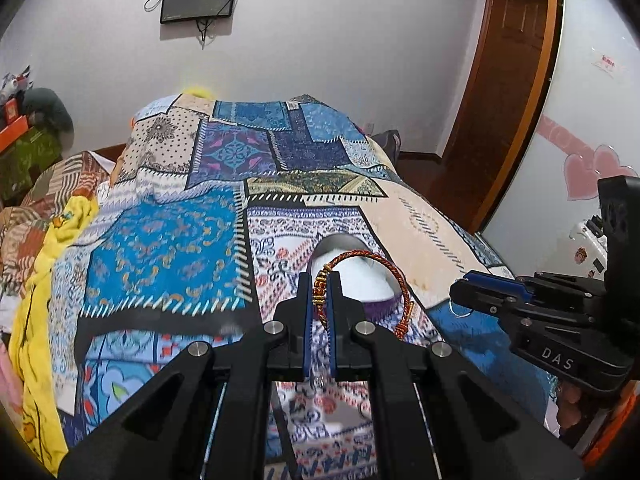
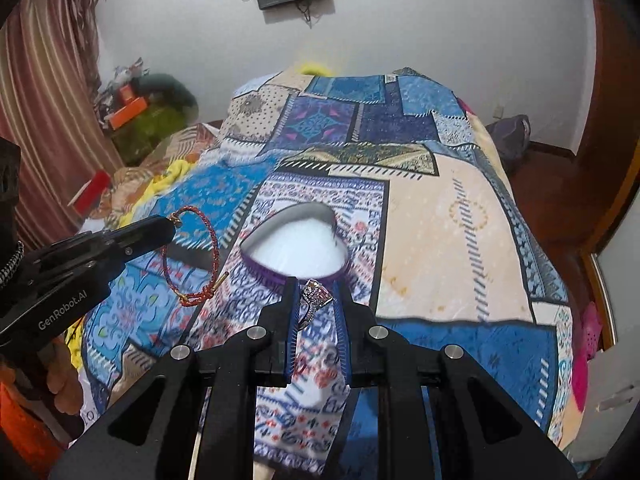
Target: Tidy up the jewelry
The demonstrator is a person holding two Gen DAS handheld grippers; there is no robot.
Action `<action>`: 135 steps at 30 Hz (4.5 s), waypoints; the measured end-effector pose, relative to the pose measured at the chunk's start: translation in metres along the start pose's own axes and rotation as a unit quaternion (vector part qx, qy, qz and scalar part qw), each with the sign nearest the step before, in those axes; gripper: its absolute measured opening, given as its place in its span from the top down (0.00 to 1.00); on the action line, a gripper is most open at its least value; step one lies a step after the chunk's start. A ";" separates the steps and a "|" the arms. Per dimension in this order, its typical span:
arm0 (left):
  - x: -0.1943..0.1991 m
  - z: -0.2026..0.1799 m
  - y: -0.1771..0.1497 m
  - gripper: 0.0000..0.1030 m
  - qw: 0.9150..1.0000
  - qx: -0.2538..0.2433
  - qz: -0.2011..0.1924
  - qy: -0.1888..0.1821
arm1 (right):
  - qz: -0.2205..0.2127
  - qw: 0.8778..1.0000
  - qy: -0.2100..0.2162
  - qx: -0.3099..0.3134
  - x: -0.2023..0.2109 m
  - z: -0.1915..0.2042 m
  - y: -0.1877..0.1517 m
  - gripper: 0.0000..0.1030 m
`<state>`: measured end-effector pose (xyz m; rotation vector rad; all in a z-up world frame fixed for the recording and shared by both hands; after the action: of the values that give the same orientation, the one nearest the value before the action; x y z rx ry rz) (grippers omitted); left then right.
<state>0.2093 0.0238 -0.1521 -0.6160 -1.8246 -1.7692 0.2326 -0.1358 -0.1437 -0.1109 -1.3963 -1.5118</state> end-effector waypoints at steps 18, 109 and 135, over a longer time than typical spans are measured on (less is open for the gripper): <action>-0.069 -0.013 0.031 0.95 0.999 -0.042 0.023 0.003 | 0.017 1.000 0.019 0.016 -0.035 -0.020 0.033 0.85; -0.027 -0.024 -0.084 0.80 0.988 -0.049 0.134 -0.057 | 0.128 0.991 0.042 0.022 -0.036 0.001 -0.047 0.71; -0.013 -0.011 -0.064 0.80 0.993 -0.019 0.106 -0.041 | 0.082 0.995 0.025 0.058 -0.020 0.014 -0.033 0.92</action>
<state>0.1786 0.0108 -0.2096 -0.8748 -1.7127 -1.6620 0.2114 -0.1200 -0.1752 -0.1127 -1.3972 -1.2869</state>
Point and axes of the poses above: each gripper's, at about its wrist camera, not at the fingertips, and x roughly against the way its jaws point, z to its left, y to its top, the point moved 1 cm from there along -x, roughly the way its jaws point, and after that the axes turned 12 degrees about y, right-handed, at the moved point
